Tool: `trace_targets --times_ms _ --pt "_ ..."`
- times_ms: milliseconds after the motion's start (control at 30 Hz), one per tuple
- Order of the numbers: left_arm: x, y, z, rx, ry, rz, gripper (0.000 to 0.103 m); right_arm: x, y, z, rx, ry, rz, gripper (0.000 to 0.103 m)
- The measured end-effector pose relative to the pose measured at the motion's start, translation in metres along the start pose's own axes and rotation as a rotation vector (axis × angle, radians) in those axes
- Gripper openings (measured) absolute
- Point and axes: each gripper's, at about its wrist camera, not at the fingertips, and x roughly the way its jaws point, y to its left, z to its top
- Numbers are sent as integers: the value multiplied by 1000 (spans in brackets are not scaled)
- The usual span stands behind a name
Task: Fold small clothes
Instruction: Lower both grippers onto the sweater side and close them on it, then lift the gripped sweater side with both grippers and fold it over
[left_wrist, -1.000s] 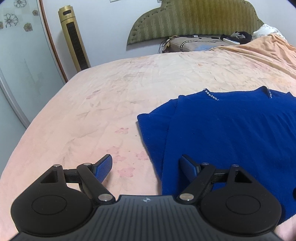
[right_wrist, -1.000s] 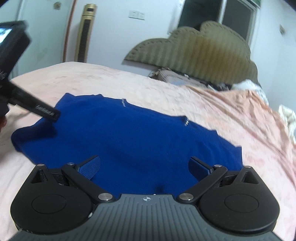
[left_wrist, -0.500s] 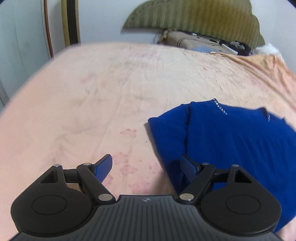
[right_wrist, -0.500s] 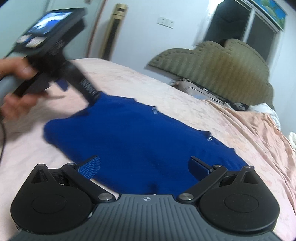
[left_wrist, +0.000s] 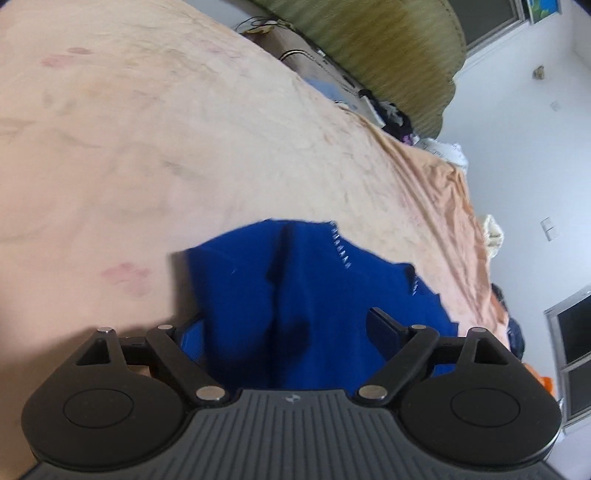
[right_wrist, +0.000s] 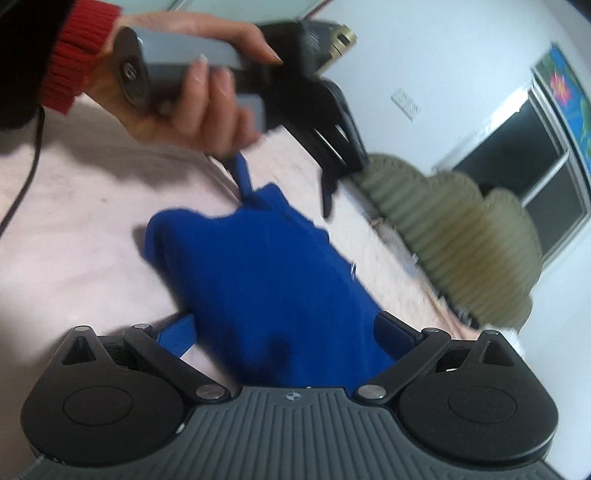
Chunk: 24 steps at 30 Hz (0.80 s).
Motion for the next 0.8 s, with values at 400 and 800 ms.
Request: trace_targets --times_ms 400,800 --pt "43 -21 18 34 23 102 13 34 19 29 -50 -46 46 30" --pt "20 -140 6 264 -138 324 12 1 -42 -2 161 -103 -34 8"
